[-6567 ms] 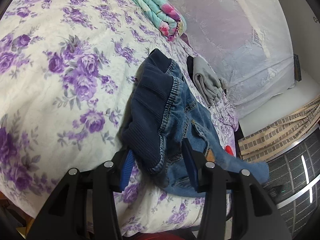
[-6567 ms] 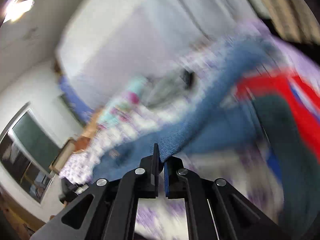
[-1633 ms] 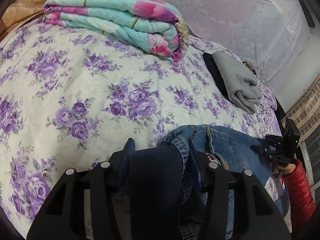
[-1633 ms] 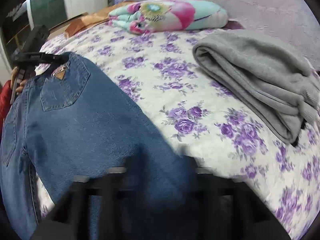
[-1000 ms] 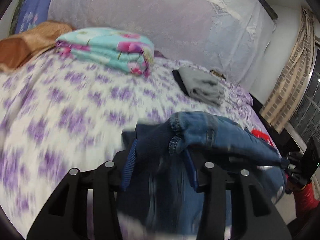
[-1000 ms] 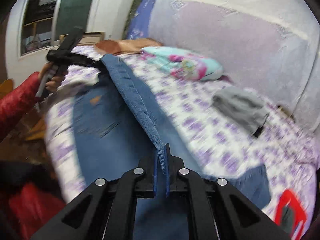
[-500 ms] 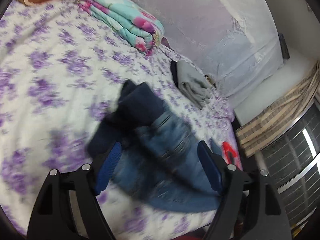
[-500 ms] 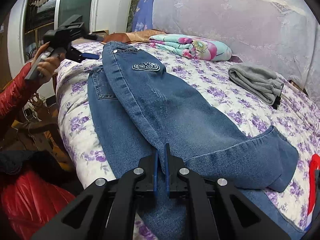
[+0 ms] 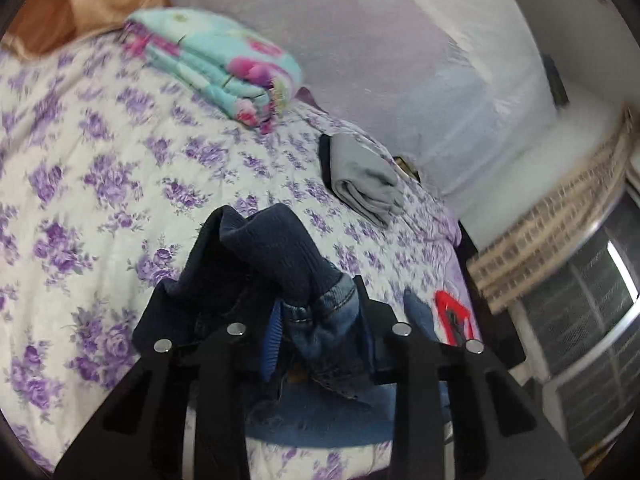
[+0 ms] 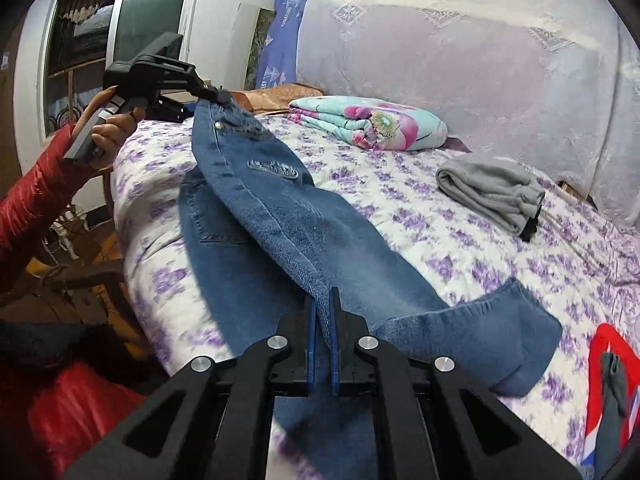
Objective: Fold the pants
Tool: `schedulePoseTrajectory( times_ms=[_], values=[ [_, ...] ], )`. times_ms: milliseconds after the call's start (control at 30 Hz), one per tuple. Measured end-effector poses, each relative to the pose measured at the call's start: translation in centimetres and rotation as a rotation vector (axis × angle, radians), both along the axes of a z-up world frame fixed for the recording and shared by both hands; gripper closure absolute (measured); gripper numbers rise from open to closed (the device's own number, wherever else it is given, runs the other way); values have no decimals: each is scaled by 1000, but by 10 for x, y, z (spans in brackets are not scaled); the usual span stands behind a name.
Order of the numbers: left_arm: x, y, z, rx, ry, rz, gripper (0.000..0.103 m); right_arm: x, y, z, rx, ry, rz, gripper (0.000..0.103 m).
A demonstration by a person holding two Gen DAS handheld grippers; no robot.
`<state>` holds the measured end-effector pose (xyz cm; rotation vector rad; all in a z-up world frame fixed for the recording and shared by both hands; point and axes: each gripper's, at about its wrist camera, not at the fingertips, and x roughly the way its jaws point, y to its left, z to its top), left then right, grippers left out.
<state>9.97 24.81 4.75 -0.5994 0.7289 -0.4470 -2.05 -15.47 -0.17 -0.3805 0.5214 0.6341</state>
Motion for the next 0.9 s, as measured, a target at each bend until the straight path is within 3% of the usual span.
schedulePoseTrajectory(
  times_ms=[100, 167, 200, 267, 300, 467, 567, 600, 667, 700, 733, 800, 833, 900],
  values=[
    [-7, 10, -36, 45, 59, -12, 71, -10, 1, -29, -8, 72, 10, 96],
    [-5, 29, -89, -30, 188, -10, 73, -11, 9, -53, -53, 94, 8, 96],
    [-8, 39, -107, -114, 197, -17, 75, -10, 12, -62, -68, 89, 1, 96],
    [-14, 49, -111, -203, 173, -19, 75, -8, 14, -65, -52, 97, -4, 96],
    [-17, 48, -107, -194, 171, -8, 74, -6, 12, -64, -39, 114, -5, 96],
    [-47, 10, -41, 140, 3, 75, 68, -4, 11, -68, -26, 118, -13, 95],
    [-69, -5, -5, 289, -114, 160, 46, -3, 6, -69, 20, 137, -22, 94],
    [-74, -7, 2, 345, -139, 215, 34, -3, 5, -70, 33, 141, -25, 94],
    [-78, -5, 11, 455, -162, 359, 31, -3, 3, -71, 52, 140, -31, 94],
    [-77, -3, 12, 441, -156, 359, 31, -3, 3, -71, 59, 139, -34, 94],
    [-71, -2, 7, 353, -134, 282, 31, -3, 2, -72, 65, 140, -37, 94],
    [-62, -15, -4, 269, -102, 161, 31, -4, 2, -72, 79, 140, -43, 94],
    [-57, -27, -10, 289, -97, 128, 31, -4, 1, -73, 86, 140, -46, 94],
    [-40, -55, -30, 438, -82, 103, 28, -4, 1, -73, 97, 138, -52, 94]
  ],
)
